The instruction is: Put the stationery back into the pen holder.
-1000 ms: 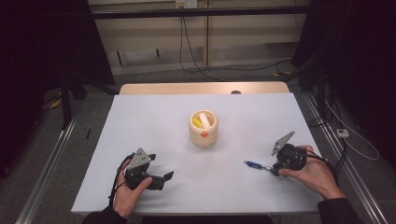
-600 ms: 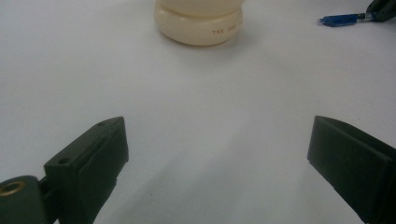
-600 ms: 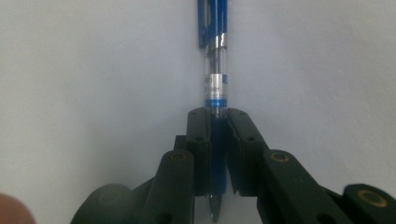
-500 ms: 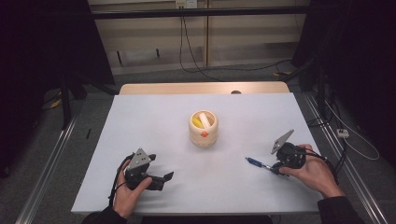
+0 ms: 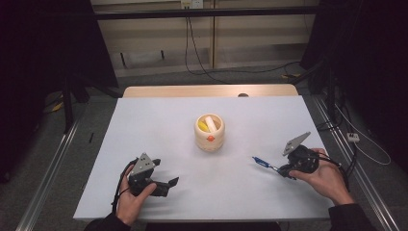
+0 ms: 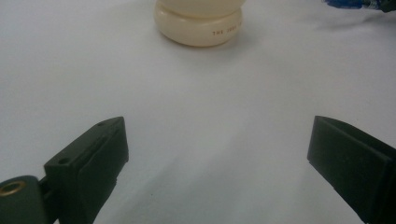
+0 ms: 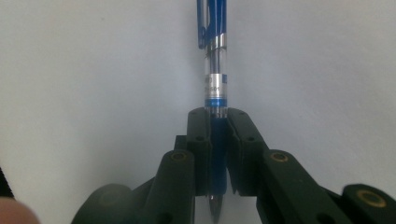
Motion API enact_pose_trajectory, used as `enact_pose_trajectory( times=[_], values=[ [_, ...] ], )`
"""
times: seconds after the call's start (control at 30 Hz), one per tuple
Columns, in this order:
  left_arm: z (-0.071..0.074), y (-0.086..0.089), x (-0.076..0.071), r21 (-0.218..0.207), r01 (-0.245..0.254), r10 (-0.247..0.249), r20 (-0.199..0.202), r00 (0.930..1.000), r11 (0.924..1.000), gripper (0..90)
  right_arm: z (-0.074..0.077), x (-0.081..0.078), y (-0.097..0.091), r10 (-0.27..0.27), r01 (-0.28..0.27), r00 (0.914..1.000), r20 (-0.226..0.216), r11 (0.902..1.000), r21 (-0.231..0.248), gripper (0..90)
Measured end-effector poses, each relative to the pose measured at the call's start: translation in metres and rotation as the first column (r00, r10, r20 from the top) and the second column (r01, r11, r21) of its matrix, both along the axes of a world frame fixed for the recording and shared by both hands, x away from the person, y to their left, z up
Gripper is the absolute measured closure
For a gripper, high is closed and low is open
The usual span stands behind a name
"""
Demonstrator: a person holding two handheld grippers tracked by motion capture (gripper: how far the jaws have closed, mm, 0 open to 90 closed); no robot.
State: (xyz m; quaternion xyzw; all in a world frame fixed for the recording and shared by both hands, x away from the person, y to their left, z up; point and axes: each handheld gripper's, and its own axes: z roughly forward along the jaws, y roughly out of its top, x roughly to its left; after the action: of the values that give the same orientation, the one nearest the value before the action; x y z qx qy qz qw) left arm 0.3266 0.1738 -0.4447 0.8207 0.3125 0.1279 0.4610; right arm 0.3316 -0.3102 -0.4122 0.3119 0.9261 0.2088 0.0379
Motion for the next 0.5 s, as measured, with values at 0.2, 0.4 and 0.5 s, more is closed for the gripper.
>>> enact_pose_trajectory(
  times=[0.2,0.4,0.5],
  values=[
    [0.000,-0.001,-0.001,-0.007,0.003,-0.003,-0.003,1.0000,1.0000,5.3,0.004,-0.001,0.006,0.012,-0.012,0.9999,0.011,0.9985,0.053,80.3],
    [0.001,-0.003,-0.002,0.009,0.023,-0.023,0.012,0.9997,0.9997,5.3,0.003,-0.001,0.019,0.022,-0.022,0.9998,-0.001,0.9971,0.074,80.3],
    [0.001,-0.008,-0.005,0.022,0.068,-0.068,0.028,0.9973,0.9975,5.2,0.005,0.000,0.024,0.028,-0.028,0.9996,0.000,0.9959,0.086,80.4]
  ],
)
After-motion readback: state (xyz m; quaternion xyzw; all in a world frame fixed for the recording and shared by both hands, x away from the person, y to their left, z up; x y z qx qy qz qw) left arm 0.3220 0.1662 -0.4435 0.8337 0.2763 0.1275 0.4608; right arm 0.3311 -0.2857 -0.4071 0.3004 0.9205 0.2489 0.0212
